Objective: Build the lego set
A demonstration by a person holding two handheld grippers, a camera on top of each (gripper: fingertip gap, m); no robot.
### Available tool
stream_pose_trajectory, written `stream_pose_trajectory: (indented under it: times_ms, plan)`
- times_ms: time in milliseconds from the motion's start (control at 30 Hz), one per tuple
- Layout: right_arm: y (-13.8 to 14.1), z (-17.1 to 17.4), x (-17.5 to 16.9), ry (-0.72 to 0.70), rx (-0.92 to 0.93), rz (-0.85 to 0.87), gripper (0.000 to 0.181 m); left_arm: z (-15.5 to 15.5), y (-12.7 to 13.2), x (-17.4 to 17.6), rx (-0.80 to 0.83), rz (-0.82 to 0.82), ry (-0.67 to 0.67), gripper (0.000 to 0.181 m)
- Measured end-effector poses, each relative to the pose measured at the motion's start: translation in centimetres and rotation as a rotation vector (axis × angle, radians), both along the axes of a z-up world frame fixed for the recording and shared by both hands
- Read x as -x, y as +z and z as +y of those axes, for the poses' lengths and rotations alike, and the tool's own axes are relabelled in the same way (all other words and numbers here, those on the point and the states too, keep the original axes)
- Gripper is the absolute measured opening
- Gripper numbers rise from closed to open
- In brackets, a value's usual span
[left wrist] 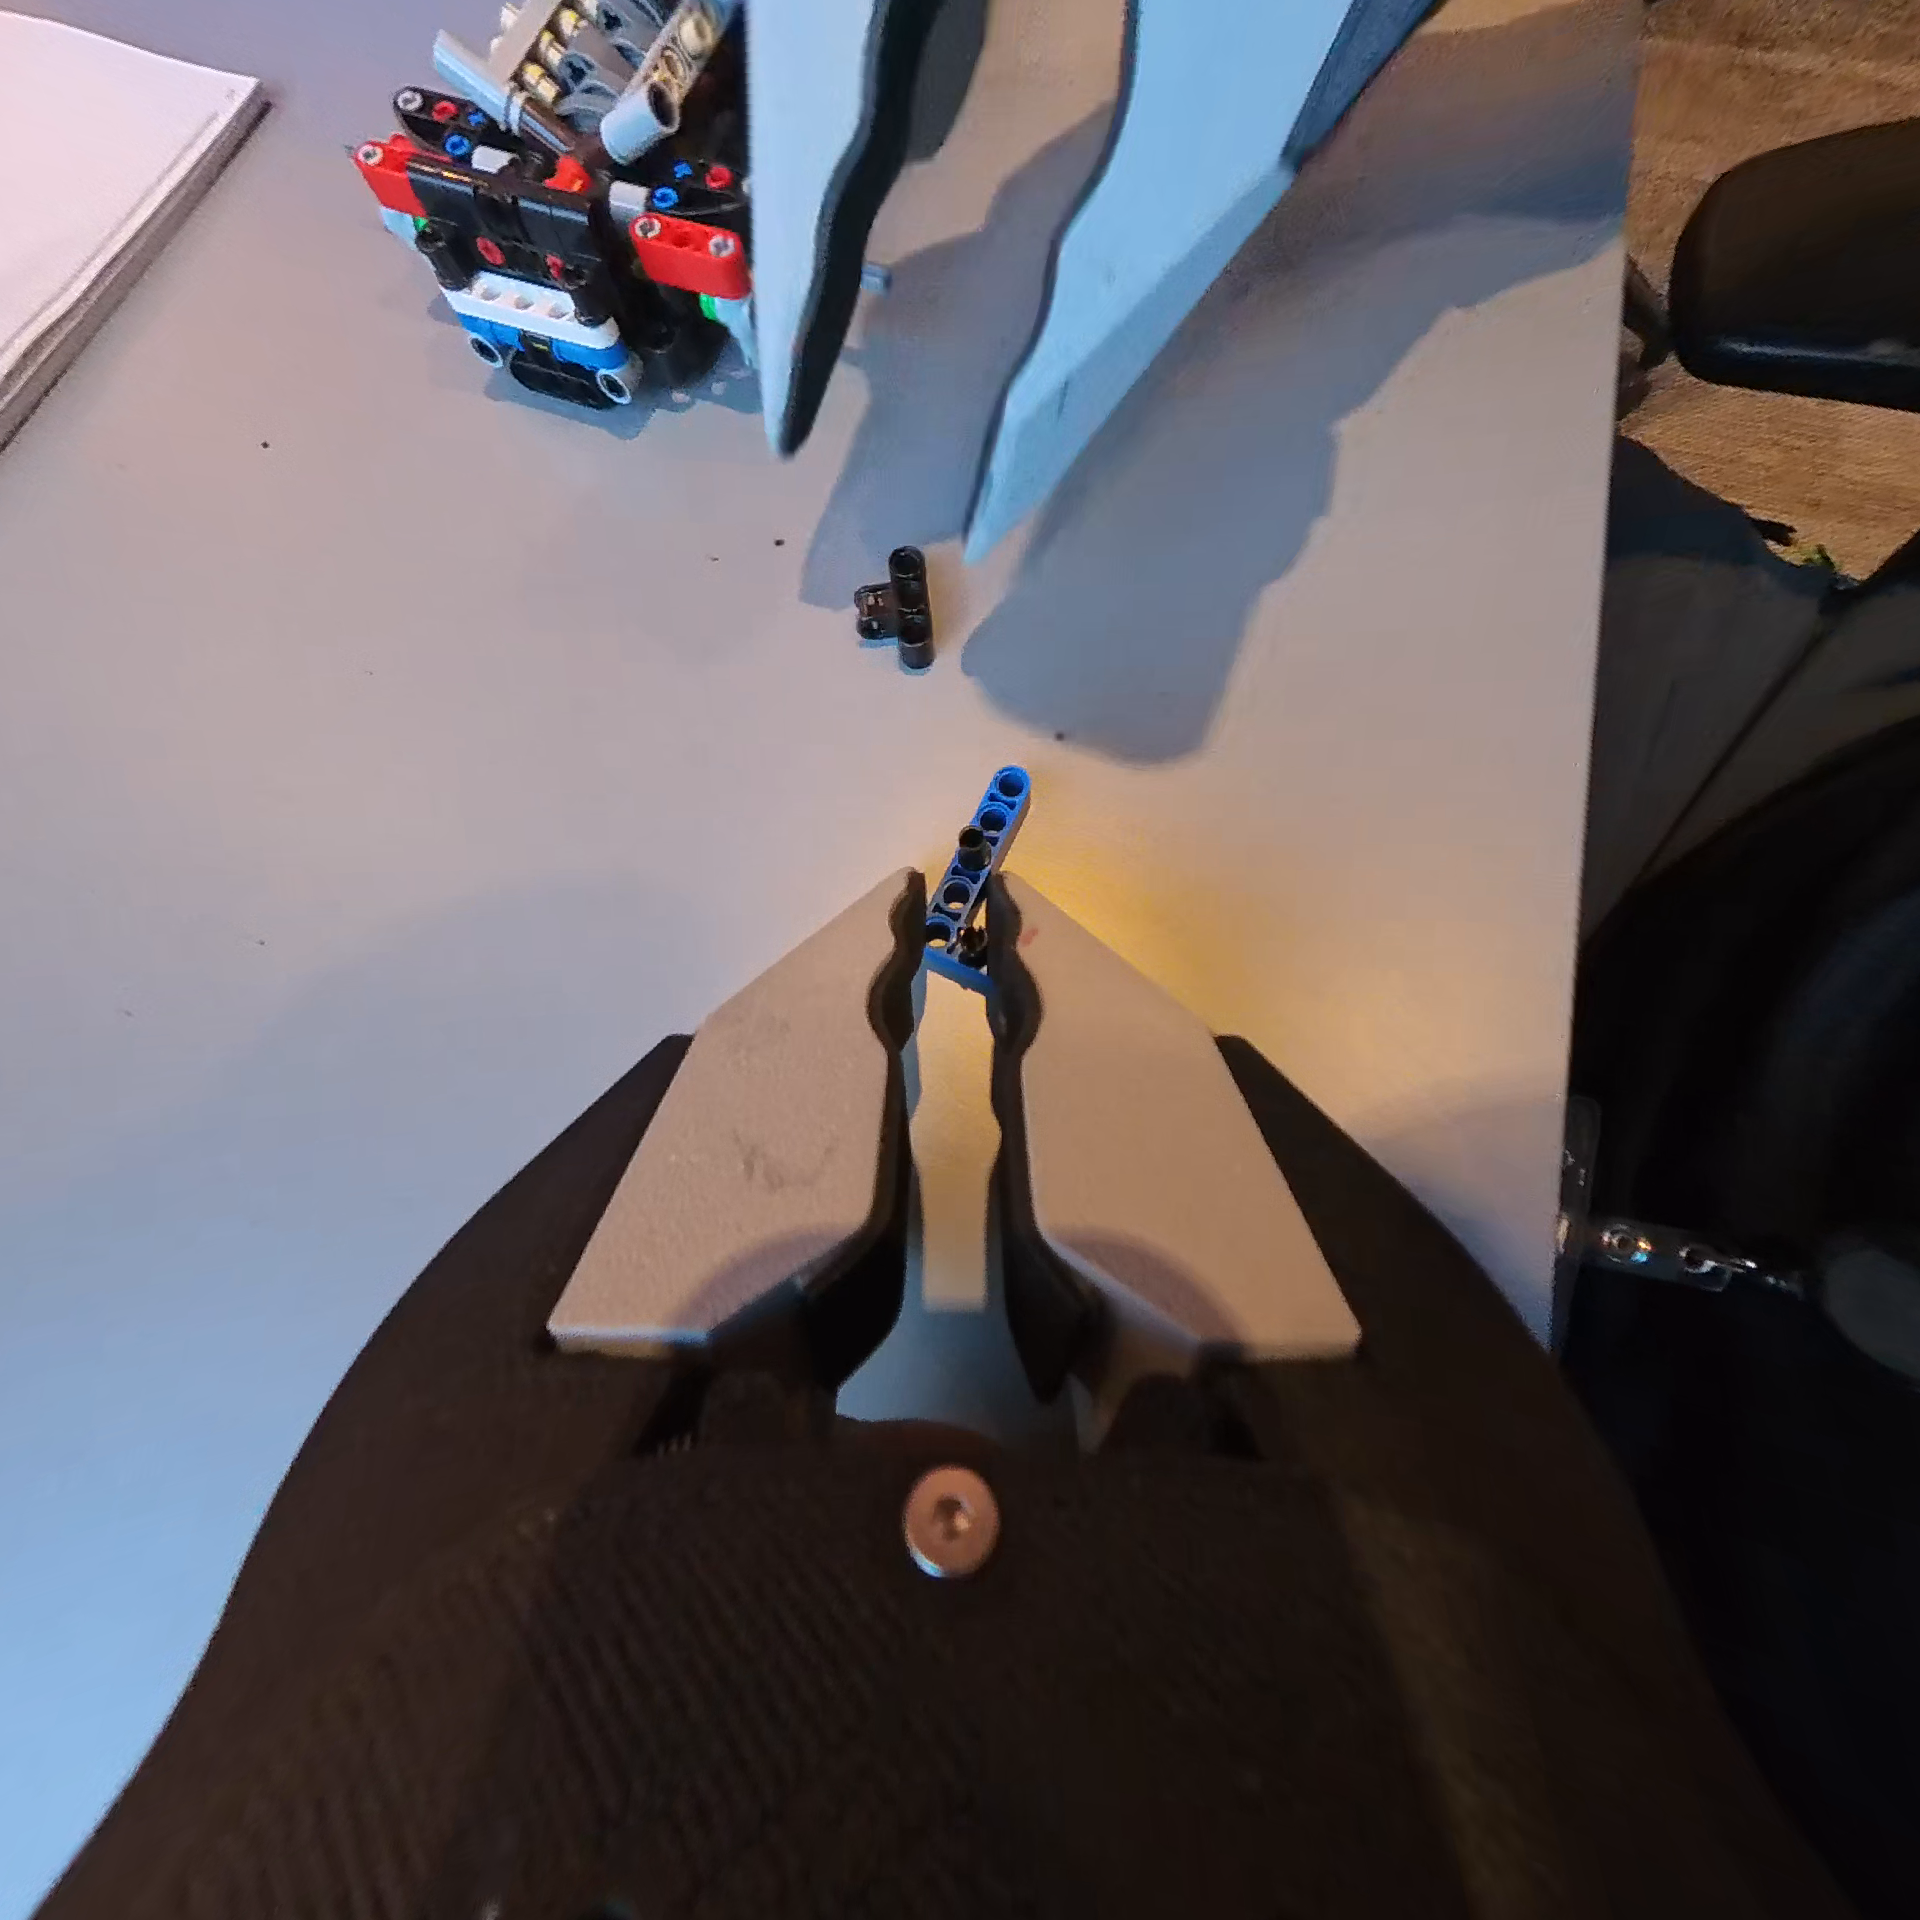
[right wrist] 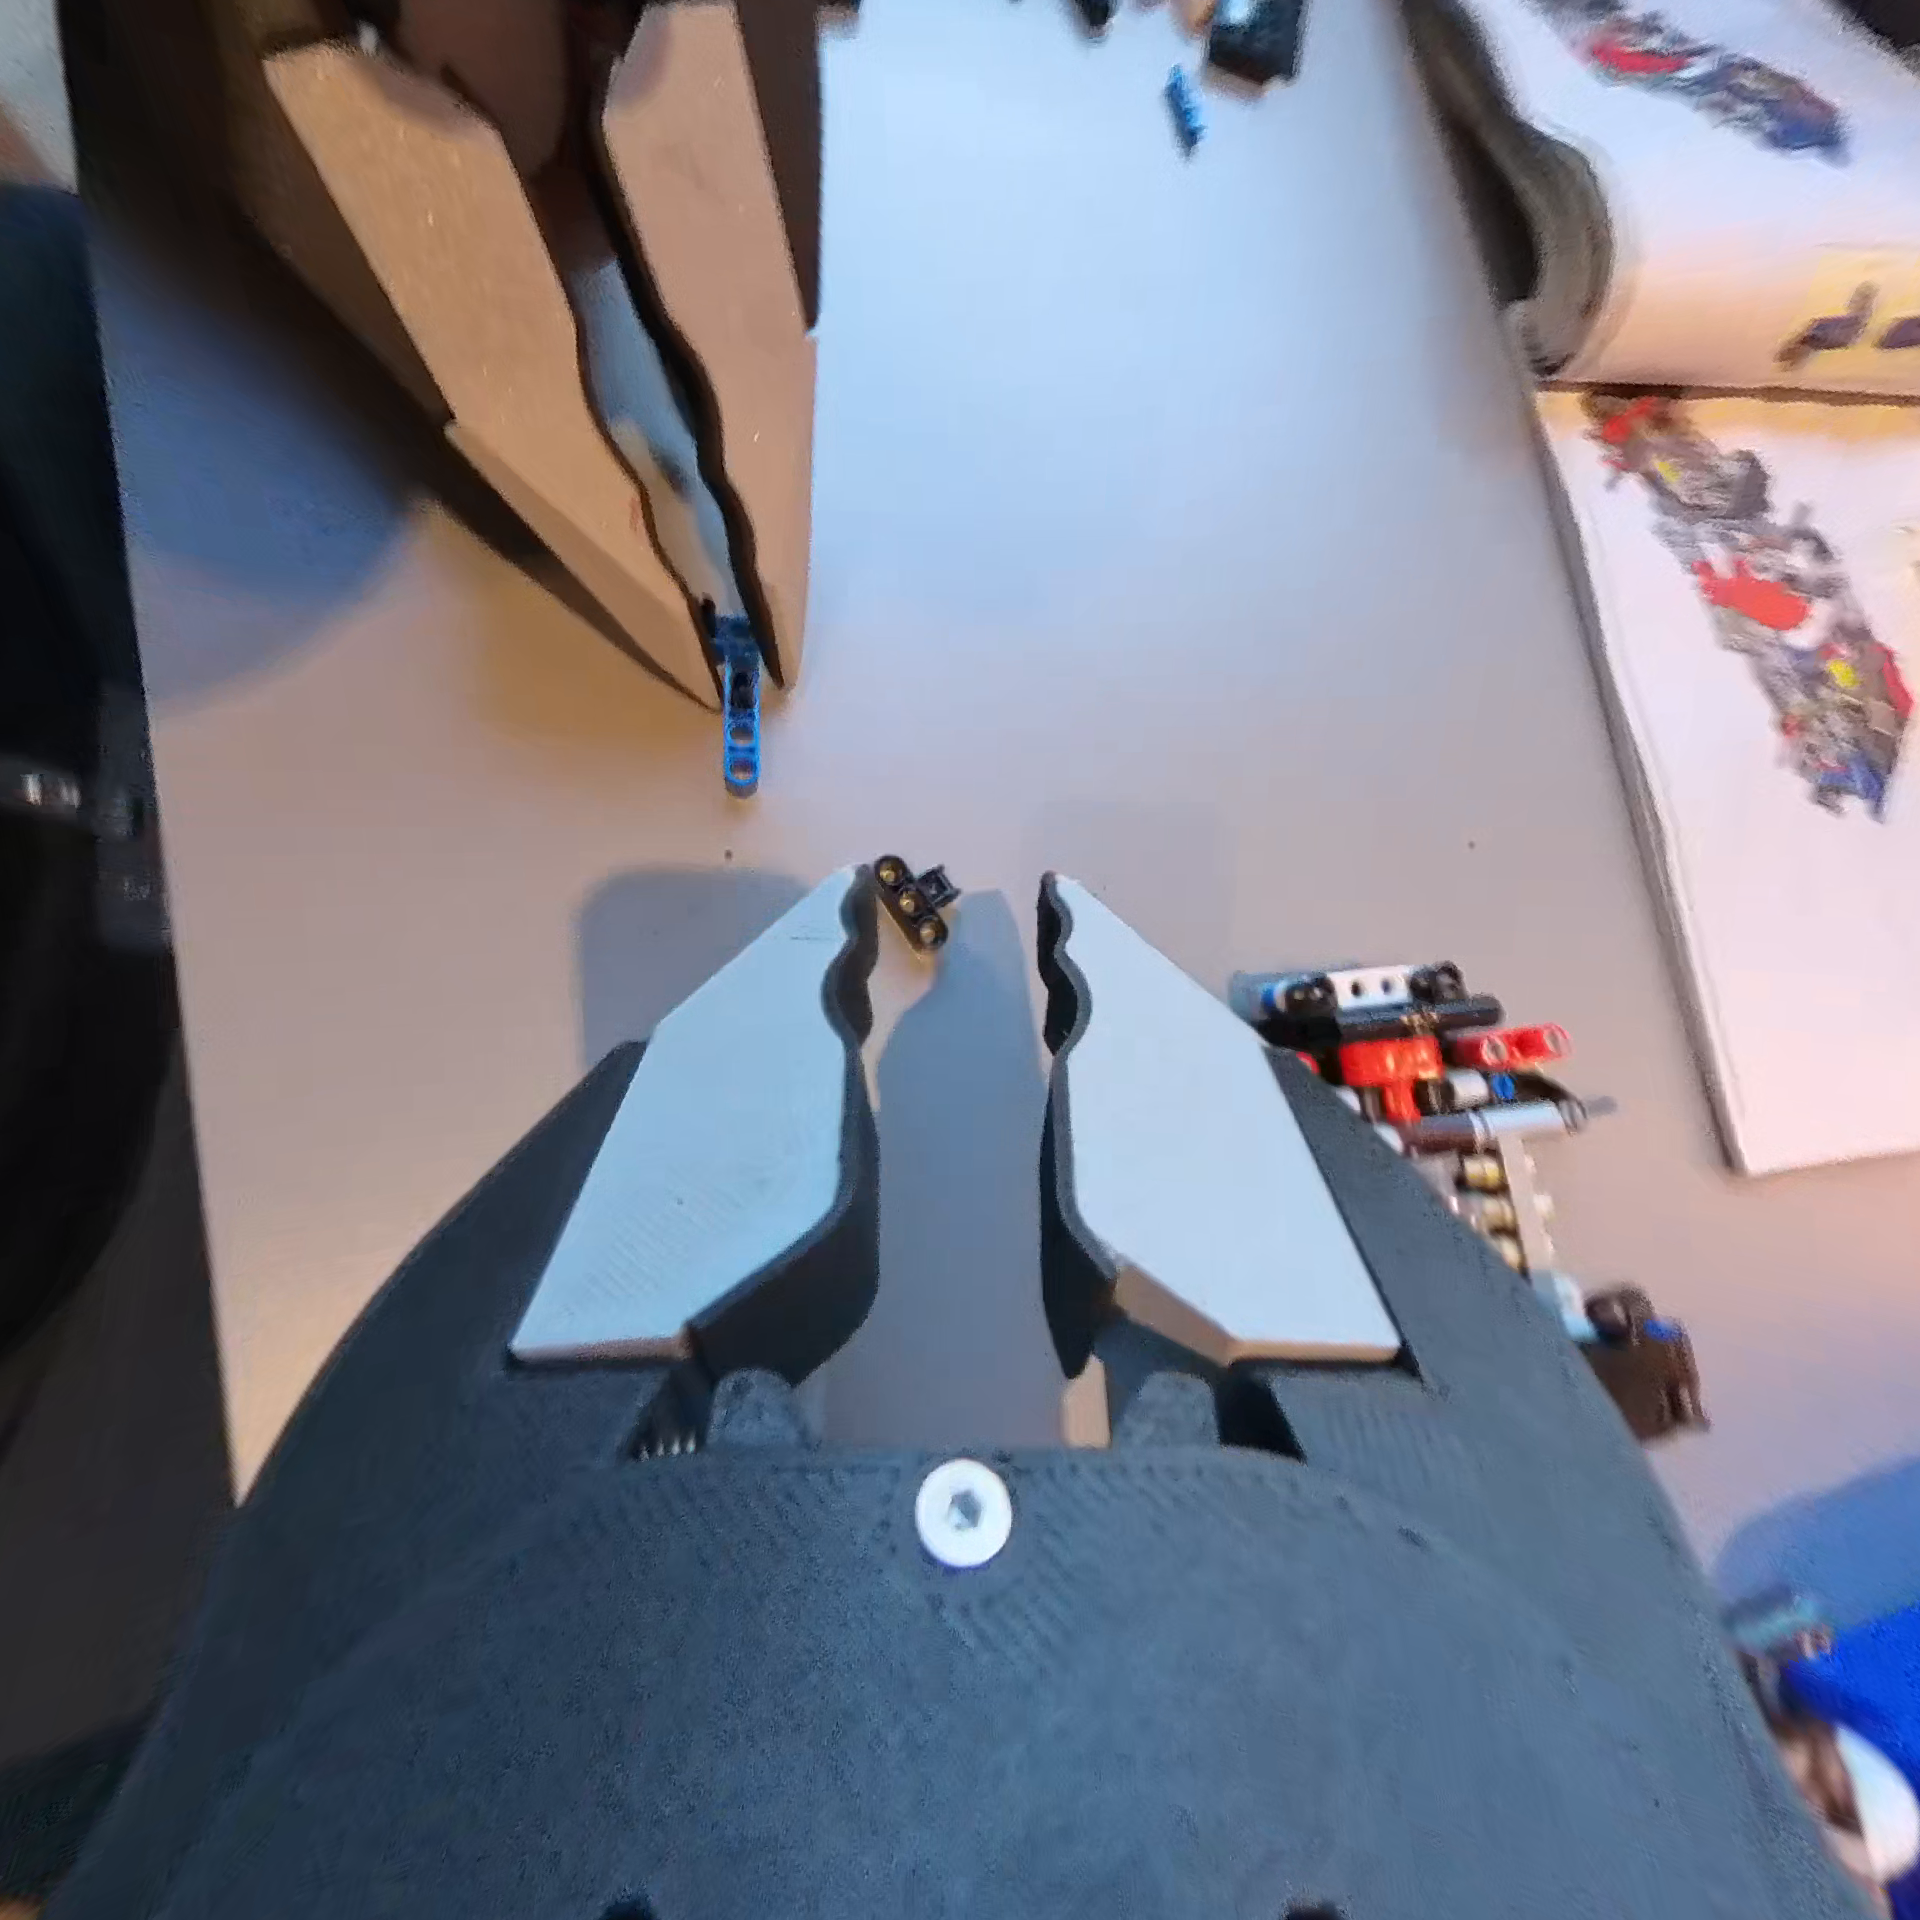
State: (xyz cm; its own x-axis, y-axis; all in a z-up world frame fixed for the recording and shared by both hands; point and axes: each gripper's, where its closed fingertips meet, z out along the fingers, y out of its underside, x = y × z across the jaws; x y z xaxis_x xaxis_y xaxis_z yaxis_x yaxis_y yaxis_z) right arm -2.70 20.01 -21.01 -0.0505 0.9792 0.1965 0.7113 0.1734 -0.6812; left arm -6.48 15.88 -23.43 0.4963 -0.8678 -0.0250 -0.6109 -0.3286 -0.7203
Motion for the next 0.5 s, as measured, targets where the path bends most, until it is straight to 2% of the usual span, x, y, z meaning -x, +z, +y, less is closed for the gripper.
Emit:
stream_pose_trajectory:
  times_ms: [100, 233, 300, 400, 500]
  plan:
    - [-2.1, 0.1, 0.3, 0.122, 0.019, -0.135, 0.034, 0.1, 0.0, 0.0, 0.011, -0.006, 0.001, 0.008]
    - [-2.4, -0.4, 0.6, 0.217, 0.036, -0.178, 0.023, 0.2, 0.0, 0.1, 0.009, -0.005, 0.011, 0.008]
    - [-2.4, -0.5, 0.5, 0.227, 0.033, -0.183, 0.019, 0.1, 0.0, 0.1, 0.006, -0.003, 0.02, 0.009]
    - [-2.6, -0.8, 0.5, 0.216, 0.066, -0.174, 0.013, -0.3, 0.0, 0.1, 0.032, -0.015, 0.02, 0.027]
    - [-2.6, -0.8, 0.5, 0.156, 0.105, -0.155, 0.013, -0.9, 0.1, 0.1, 0.062, -0.026, 0.011, 0.037]
